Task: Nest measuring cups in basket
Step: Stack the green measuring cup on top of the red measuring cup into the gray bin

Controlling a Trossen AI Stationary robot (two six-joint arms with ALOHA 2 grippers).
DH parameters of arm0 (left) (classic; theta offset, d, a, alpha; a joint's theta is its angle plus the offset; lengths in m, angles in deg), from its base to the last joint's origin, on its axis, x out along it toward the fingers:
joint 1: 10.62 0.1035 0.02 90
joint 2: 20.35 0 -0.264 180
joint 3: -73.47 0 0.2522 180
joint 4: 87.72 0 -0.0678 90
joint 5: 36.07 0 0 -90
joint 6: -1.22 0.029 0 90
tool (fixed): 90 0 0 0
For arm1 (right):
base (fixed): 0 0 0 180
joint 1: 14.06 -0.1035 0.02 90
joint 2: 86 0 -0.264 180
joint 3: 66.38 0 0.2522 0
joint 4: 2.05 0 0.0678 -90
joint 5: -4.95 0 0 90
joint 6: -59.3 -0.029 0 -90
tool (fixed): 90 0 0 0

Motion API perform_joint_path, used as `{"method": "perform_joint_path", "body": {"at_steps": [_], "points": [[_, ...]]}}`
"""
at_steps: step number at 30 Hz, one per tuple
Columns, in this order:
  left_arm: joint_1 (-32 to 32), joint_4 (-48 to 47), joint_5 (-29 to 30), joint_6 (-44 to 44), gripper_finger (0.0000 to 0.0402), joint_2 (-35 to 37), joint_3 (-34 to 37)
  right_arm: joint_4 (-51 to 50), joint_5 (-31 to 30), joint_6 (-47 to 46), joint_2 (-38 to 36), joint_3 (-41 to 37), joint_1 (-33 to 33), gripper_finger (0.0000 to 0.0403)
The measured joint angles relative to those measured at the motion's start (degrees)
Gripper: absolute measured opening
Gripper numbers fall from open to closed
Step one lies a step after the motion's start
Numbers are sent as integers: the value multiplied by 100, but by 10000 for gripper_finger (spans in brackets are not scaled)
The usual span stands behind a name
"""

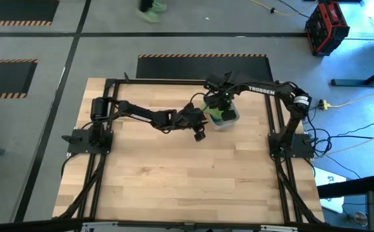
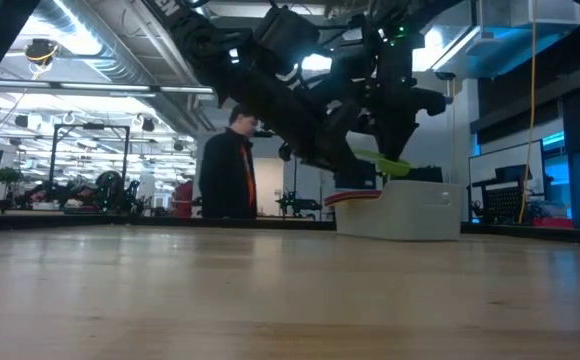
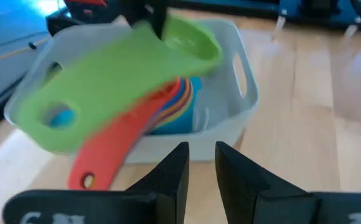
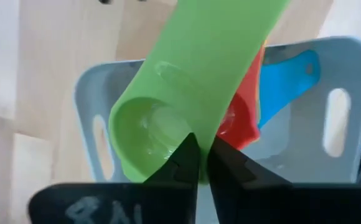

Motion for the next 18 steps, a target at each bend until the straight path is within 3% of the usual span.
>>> {"method": "perform_joint_path", "body": {"at_steps": [6,13,18], "points": [[-57,-14,-13,0,71,0,1,326,6,459,16,0,185,13],[-73,-12,-10,0,71,0,1,328,57,897,137,-2,234,44],[-73,-14,-11,2,71,-2,1,333,33,933,361,-2,241,36]]}}
